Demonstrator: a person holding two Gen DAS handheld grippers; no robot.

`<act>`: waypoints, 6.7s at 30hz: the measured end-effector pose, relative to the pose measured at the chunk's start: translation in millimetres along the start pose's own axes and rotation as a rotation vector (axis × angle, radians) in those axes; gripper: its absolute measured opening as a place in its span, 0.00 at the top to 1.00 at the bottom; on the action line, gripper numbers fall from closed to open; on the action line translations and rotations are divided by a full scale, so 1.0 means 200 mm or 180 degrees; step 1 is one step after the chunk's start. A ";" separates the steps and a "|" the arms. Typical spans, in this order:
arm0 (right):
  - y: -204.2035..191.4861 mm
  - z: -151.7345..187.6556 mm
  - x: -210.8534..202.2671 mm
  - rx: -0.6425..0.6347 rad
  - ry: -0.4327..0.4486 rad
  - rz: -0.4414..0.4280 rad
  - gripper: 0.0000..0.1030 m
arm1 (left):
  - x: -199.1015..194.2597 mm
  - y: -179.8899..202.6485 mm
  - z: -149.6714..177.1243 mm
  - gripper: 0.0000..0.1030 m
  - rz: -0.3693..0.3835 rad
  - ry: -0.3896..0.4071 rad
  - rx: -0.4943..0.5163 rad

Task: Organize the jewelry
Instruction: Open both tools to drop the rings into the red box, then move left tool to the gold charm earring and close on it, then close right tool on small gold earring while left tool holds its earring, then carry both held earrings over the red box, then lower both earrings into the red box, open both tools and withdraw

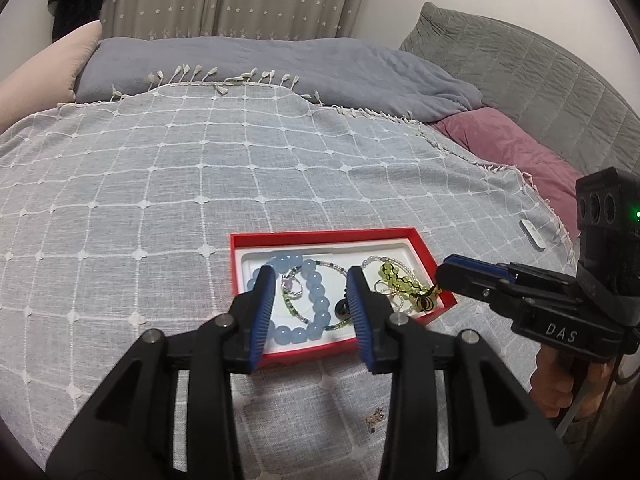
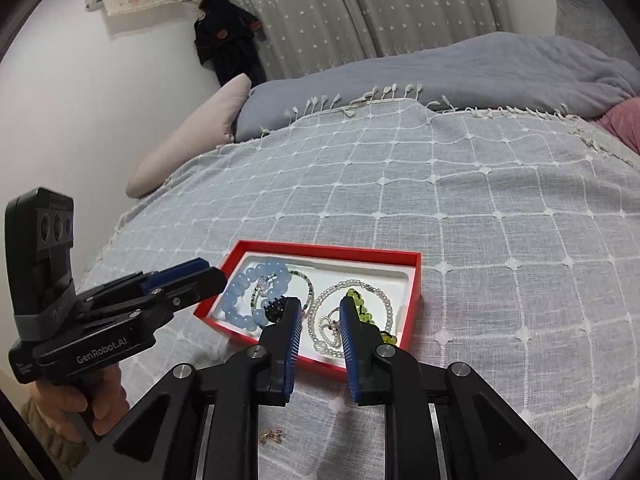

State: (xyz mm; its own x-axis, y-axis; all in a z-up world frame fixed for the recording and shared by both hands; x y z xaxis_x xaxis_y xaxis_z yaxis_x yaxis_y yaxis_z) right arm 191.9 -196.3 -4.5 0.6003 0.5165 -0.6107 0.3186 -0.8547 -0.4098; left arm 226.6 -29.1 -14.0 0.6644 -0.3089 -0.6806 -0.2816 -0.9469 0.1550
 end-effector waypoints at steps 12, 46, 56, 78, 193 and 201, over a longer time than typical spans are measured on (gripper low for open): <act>0.06 0.09 -0.13 0.0168 -0.0043 0.0113 0.80 | -0.14 -0.08 0.17 0.62 -0.0209 -0.0099 -0.0036; 0.00 0.37 -0.17 0.0033 -0.0502 0.0426 0.80 | 0.08 0.26 0.55 0.71 -0.0233 -0.0712 0.1283; 0.00 0.37 -0.16 0.0035 -0.0500 0.0431 0.80 | 0.12 0.33 0.57 0.81 -0.0230 -0.0695 0.1468; -0.05 0.39 -0.12 -0.0154 -0.0549 0.0314 0.80 | 0.04 0.21 0.49 0.94 -0.0135 -0.0646 0.1073; -0.19 0.27 -0.35 0.0003 0.0126 0.0311 0.49 | -0.37 -0.06 0.40 0.31 -0.1142 -0.0124 -0.0333; -0.21 0.34 -0.40 -0.0035 0.0185 0.0463 0.21 | -0.46 -0.02 0.42 0.11 -0.1234 0.0049 -0.0241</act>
State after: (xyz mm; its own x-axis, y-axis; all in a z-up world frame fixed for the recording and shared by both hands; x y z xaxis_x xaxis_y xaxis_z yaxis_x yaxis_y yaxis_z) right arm 79.9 -198.4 15.3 0.6819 0.3837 -0.6227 0.2330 -0.9210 -0.3123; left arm 109.1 11.5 -11.9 0.7219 0.0722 -0.6882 0.0437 -0.9973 -0.0588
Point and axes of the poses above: each gripper's, at about its wrist camera, not at the fingertips, and x roughly the way its jaws point, y to its right, z to its underside, the point moved 6 cm from there along x, roughly the way its jaws point, and after that the axes turned 6 degrees about -z, right-handed, at the moved point
